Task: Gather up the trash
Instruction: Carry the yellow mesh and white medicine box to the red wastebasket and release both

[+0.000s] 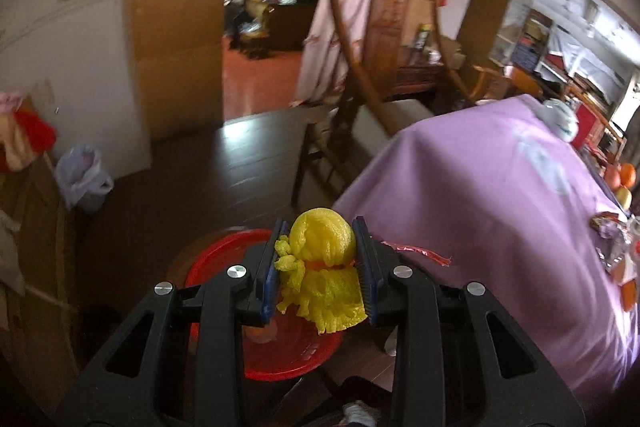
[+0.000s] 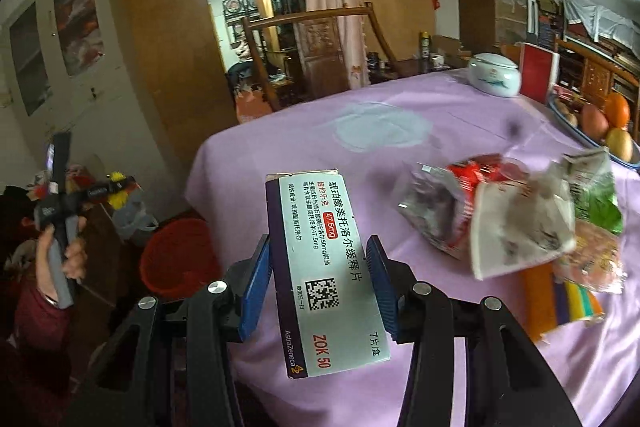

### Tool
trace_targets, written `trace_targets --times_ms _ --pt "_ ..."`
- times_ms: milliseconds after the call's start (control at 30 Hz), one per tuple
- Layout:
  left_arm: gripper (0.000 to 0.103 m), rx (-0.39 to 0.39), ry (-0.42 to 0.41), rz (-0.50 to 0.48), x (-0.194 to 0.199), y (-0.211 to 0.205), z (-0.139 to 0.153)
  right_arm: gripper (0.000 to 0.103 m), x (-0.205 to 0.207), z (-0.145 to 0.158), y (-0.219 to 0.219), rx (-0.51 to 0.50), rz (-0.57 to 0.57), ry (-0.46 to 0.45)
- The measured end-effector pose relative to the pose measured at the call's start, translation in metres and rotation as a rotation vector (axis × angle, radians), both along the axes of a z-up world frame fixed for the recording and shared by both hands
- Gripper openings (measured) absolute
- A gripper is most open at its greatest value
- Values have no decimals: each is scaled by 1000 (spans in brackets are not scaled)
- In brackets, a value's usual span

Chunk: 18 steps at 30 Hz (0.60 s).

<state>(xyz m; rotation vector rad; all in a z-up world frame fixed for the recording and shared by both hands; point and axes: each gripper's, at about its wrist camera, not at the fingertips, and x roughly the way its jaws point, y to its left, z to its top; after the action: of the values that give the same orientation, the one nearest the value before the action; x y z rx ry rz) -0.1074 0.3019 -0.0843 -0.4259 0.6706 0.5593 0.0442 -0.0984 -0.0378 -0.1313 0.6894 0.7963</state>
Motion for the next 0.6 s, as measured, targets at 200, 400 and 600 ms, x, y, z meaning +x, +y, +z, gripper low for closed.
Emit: trace_targets --times_ms 200,400,600 --pt "62 -101 1 30 -11 26 -27 47 -14 3 51 -41 71 7" --pt "93 -98 -57 130 -29 43 -31 47 -27 -2 113 -94 167 33" --pt "95 -104 -69 245 -38 62 -43 47 -42 -20 187 -171 284 78"
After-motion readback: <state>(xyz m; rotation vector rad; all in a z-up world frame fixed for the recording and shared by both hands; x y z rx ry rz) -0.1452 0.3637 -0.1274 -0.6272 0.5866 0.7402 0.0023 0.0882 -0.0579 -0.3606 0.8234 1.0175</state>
